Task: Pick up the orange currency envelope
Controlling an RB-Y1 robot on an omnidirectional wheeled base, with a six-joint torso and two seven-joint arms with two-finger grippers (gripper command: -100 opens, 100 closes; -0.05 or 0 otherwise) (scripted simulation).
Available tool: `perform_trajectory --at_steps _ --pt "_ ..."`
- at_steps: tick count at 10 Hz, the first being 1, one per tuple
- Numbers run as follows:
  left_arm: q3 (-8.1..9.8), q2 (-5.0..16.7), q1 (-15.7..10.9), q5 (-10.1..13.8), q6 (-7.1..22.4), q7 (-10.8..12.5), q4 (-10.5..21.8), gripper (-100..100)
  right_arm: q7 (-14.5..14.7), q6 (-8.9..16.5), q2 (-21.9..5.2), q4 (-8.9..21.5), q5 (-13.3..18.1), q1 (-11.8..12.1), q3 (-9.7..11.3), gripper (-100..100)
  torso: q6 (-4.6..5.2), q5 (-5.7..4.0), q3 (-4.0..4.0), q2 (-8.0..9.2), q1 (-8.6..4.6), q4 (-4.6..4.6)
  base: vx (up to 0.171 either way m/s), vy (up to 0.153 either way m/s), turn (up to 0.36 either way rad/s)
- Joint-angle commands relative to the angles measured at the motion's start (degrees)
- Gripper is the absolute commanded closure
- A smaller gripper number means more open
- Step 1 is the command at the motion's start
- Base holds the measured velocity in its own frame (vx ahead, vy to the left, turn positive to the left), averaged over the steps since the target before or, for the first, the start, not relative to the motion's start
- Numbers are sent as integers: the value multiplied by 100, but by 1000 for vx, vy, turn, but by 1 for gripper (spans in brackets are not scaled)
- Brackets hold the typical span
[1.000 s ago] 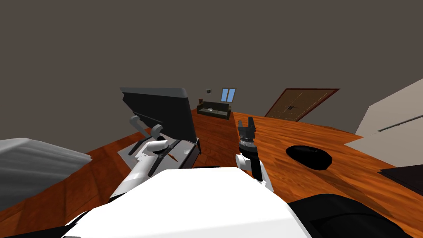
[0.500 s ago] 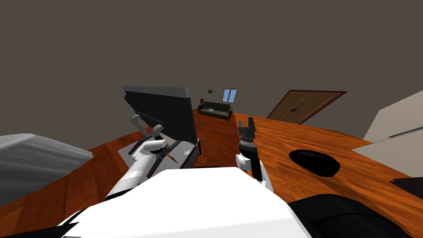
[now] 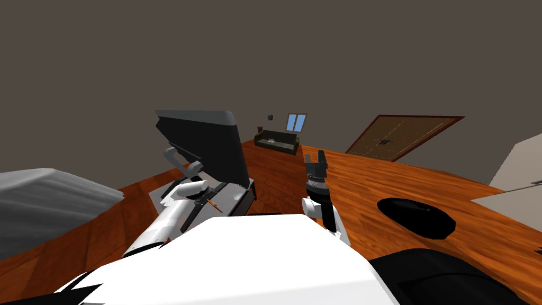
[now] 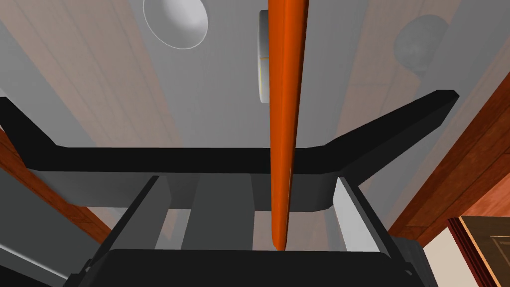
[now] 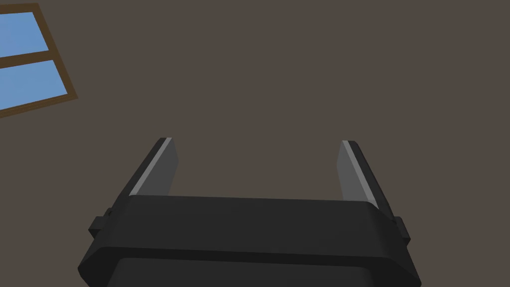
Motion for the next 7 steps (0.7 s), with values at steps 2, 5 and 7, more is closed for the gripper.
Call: perform_trajectory --at_steps 2,5,7 --pt "48 101 2 134 -137 -364 351 -100 0 0 0 0 0 -1 0 0 3 -2 -1 -1 -5 -1 61 -78 35" --pt "152 330 -23 423 -410 -824 791 -100 0 0 0 0 0 0 0 0 5 0 -5 -7 0 -2 78 -77 61" --pt "255 559 -48 695 -660 -1055 978 -100 0 0 -1 0 0 -1 0 0 3 5 12 24 27 4 28 -43 58"
